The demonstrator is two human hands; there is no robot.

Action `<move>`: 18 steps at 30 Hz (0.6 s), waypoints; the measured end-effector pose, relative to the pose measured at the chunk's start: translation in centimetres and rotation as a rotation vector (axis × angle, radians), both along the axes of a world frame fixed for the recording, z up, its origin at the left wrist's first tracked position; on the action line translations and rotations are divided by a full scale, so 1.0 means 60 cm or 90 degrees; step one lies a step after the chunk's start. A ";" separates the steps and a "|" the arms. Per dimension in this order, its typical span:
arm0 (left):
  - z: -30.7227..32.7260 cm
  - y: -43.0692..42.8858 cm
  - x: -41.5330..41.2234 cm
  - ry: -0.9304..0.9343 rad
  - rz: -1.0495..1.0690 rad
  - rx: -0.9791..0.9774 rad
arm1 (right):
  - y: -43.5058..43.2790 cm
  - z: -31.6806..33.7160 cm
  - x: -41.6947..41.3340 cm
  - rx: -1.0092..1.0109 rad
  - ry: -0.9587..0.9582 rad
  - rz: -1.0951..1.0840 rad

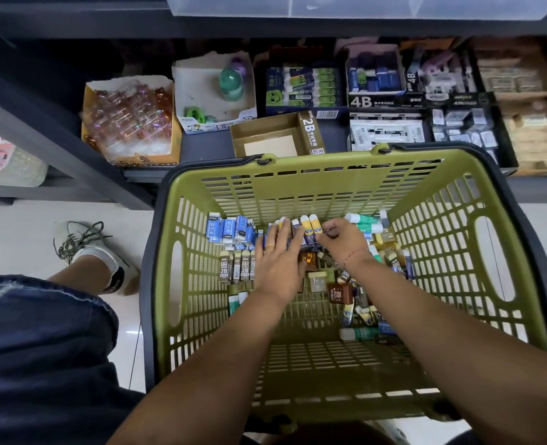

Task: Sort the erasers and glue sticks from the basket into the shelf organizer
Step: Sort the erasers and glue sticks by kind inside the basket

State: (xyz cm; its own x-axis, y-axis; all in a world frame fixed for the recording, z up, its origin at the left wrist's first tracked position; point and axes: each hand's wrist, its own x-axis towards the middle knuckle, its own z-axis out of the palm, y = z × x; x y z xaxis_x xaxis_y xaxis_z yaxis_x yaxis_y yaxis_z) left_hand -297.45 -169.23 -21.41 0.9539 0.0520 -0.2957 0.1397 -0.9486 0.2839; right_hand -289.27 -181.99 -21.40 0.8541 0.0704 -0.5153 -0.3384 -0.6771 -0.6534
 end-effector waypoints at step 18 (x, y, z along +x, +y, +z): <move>-0.006 -0.028 0.055 -0.056 0.403 -0.189 | 0.014 -0.003 0.004 -0.024 0.013 -0.029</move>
State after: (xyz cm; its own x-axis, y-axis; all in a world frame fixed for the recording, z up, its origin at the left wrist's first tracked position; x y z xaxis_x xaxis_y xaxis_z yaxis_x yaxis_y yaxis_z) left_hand -294.15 -170.91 -21.78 0.7882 0.5338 -0.3063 0.6036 -0.5733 0.5540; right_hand -289.04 -181.16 -21.56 0.8457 0.0127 -0.5335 -0.3815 -0.6846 -0.6211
